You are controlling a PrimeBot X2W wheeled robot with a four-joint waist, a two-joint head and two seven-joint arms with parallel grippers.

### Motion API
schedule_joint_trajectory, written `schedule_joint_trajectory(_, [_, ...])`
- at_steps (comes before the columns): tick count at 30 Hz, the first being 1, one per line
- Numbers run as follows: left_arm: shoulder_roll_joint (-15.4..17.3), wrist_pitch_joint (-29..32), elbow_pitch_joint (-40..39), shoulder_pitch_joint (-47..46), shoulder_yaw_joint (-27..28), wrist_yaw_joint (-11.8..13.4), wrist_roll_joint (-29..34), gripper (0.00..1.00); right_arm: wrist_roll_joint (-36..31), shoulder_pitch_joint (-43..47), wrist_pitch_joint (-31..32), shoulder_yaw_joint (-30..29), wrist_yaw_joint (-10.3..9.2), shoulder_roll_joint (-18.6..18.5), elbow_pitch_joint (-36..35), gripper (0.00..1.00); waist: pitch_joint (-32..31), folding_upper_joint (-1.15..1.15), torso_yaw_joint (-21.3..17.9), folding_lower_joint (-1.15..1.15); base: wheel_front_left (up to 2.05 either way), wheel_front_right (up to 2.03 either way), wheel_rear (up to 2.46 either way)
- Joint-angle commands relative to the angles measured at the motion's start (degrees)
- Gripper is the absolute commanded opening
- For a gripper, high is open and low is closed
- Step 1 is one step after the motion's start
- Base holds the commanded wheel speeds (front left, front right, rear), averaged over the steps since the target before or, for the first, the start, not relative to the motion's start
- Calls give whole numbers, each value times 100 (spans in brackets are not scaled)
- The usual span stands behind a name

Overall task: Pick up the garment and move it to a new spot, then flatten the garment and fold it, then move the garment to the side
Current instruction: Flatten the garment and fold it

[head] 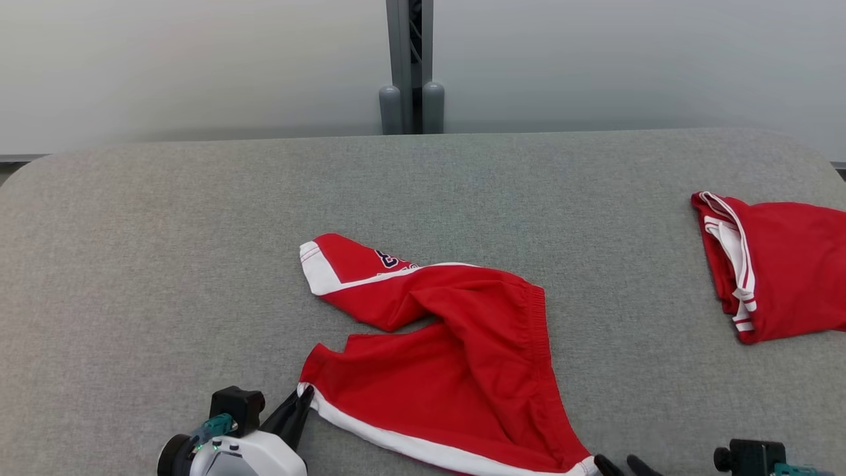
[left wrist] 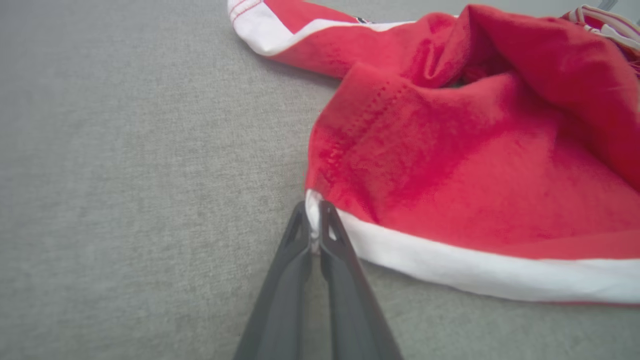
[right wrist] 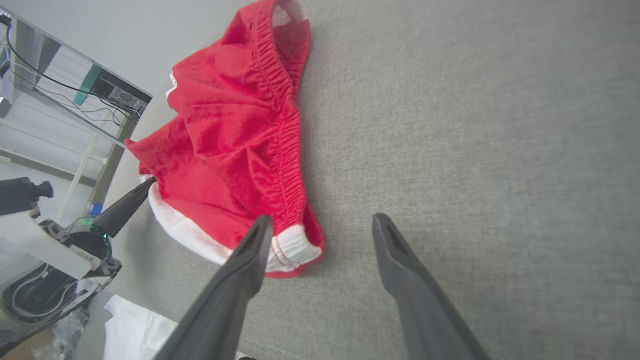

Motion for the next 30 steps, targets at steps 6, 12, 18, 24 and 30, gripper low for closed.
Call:
schedule_joint_trajectory(6, [15, -24, -109, -19, 13, 2, 28, 0, 402, 306, 650, -145, 3, 109, -200, 100, 7, 0, -29, 0, 0, 0, 0])
schedule_joint_trajectory(12, [14, -25, -154, 22, -20, 2, 65, 0, 567, 321, 881, -290, 3, 392, -110, 100, -60, 0, 62, 0, 0, 0, 0])
schedule_joint_trajectory(18, [15, -26, -198, 81, -36, 2, 84, 0, 754, 254, 985, -444, 3, 637, 36, 100, -110, 0, 158, 0, 0, 0, 0])
schedule_joint_trajectory(24, [30, -26, -233, 97, -97, 2, 81, 0, 723, 131, 933, -575, 3, 784, 290, 100, -124, 0, 275, 0, 0, 0, 0])
schedule_joint_trajectory(30, [42, -26, -241, 140, -172, 2, 69, 0, 577, -3, 780, -635, 3, 884, 542, 42, -126, 0, 337, 0, 0, 0, 0])
